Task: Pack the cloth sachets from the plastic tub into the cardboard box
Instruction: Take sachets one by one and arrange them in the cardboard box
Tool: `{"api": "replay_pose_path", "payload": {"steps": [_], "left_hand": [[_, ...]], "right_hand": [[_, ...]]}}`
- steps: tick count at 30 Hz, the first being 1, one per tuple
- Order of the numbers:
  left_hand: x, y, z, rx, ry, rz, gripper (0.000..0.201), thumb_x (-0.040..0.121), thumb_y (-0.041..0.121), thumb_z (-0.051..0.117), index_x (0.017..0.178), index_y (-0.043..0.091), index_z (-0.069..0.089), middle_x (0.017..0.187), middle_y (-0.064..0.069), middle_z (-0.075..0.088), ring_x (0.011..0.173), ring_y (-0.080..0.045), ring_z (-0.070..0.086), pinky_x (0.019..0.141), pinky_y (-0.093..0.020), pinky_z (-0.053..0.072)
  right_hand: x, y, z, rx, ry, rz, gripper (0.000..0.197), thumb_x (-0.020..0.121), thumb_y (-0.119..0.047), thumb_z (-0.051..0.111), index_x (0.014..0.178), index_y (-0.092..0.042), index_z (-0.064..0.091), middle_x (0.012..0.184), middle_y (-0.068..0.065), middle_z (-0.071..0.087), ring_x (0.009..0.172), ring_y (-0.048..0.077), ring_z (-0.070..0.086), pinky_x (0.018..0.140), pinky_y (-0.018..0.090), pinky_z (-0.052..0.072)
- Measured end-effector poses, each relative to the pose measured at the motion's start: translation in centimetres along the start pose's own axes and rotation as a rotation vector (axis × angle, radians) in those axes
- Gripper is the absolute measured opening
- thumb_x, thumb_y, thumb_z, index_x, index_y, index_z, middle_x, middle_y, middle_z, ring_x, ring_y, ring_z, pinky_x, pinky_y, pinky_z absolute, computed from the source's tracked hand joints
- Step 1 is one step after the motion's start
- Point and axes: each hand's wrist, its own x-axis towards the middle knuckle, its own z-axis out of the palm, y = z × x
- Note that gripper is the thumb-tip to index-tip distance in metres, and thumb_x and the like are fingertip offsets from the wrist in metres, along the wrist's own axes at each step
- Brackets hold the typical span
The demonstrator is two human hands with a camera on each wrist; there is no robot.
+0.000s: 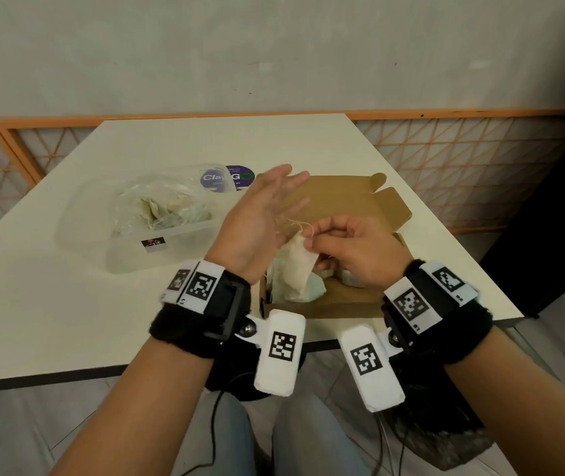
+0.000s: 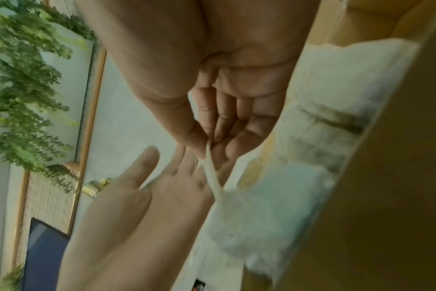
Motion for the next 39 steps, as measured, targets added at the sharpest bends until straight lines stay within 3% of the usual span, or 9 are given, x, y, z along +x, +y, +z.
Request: {"api": "replay_pose_path", "payload": {"steps": [3,6,9,15,19,24,28,33,39], "left_hand": [[0.3,1.4,-1.6,0.143,0.097,0.067,0.019,0.096,0.024,0.050,0.114,0.030,0.054,0.129,0.009,0.059,0.120,-0.018,0.055,0.081,-0.031,0.050],[0.7,2.7,-2.9,0.227,0.174,0.144,0.020,0.094,0.016,0.055,0.108,0.031,0.056,0.129,0.006,0.056,0.114,-0.012,0.056,0.086,-0.032,0.050],[0.5,3.1,-2.8,0.508,0.213,0.239,0.016,0.088,0.015,0.064,0.092,0.030,0.058,0.107,0.007,0.058,0.094,-0.008,0.056,0.077,-0.024,0.046],[-1.2,1.4,-1.0,0.686,-0.093,-0.087,0.011,0.080,0.019,0.072,0.089,0.021,0.065,0.079,0.006,0.067,0.067,-0.001,0.058,0.055,-0.012,0.041],[-1.1,0.4,-0.4,0.674,-0.056,-0.035,0.006,0.079,0.011,0.073,0.079,0.009,0.068,0.059,0.007,0.062,0.047,0.001,0.050,0.049,-0.007,0.037],[-1.1,-1.1,-0.1,0.786,-0.074,-0.049,0.017,0.076,0.021,0.077,0.087,0.013,0.068,0.076,0.001,0.063,0.060,-0.002,0.055,0.068,-0.017,0.046],[-1.9,-1.7,0.2,1.026,-0.175,-0.116,0.032,0.071,0.035,0.080,0.091,0.016,0.064,0.085,0.001,0.061,0.064,-0.002,0.055,0.059,-0.014,0.046],[-2.0,-1.9,1.0,1.256,-0.280,-0.161,0.040,0.065,0.051,0.079,0.085,0.017,0.068,0.086,0.001,0.067,0.079,-0.011,0.061,0.076,-0.028,0.050],[-2.2,-1.8,1.3,1.380,-0.386,-0.164,0.021,0.076,0.038,0.075,0.084,0.020,0.071,0.083,0.006,0.067,0.077,-0.006,0.058,0.068,-0.021,0.045]], "right_hand": [[-0.1,-0.2,-1.3,-0.021,0.044,-0.030,0.015,0.083,0.001,0.062,0.079,-0.014,0.065,0.072,0.003,0.066,0.063,0.017,0.057,0.057,0.018,0.051],[-0.1,-0.2,-2.0,-0.039,0.058,-0.059,0.017,0.083,0.000,0.062,0.079,-0.016,0.066,0.075,0.003,0.065,0.072,0.021,0.055,0.062,0.021,0.051],[0.0,-0.6,-2.1,-0.019,0.043,-0.083,0.017,0.084,0.000,0.061,0.083,-0.016,0.065,0.076,0.001,0.063,0.071,0.015,0.055,0.061,0.020,0.051],[0.1,-2.4,-2.2,0.061,-0.025,-0.145,0.017,0.085,0.001,0.057,0.090,-0.015,0.061,0.074,0.000,0.059,0.063,0.004,0.056,0.056,0.016,0.048],[0.1,-2.8,-2.9,-0.064,0.014,-0.152,0.015,0.084,-0.005,0.063,0.094,-0.016,0.064,0.081,0.004,0.064,0.066,0.007,0.058,0.056,0.017,0.047],[0.0,-2.3,-4.2,-0.370,0.077,-0.093,0.006,0.081,-0.006,0.068,0.083,-0.011,0.065,0.072,0.005,0.064,0.057,0.004,0.057,0.057,0.014,0.048],[0.4,-2.7,-6.0,-0.719,0.055,-0.017,0.012,0.078,-0.015,0.072,0.089,-0.011,0.068,0.086,0.012,0.071,0.077,0.020,0.065,0.082,0.037,0.053],[0.0,-3.6,-6.5,-0.733,-0.158,0.130,0.006,0.076,-0.014,0.073,0.078,-0.019,0.070,0.087,0.012,0.070,0.073,0.015,0.060,0.069,0.024,0.047],[0.8,-0.7,-6.6,-0.816,0.008,0.222,0.014,0.080,-0.010,0.069,0.094,-0.010,0.068,0.068,0.001,0.061,0.054,0.006,0.051,0.050,0.013,0.043]]}}
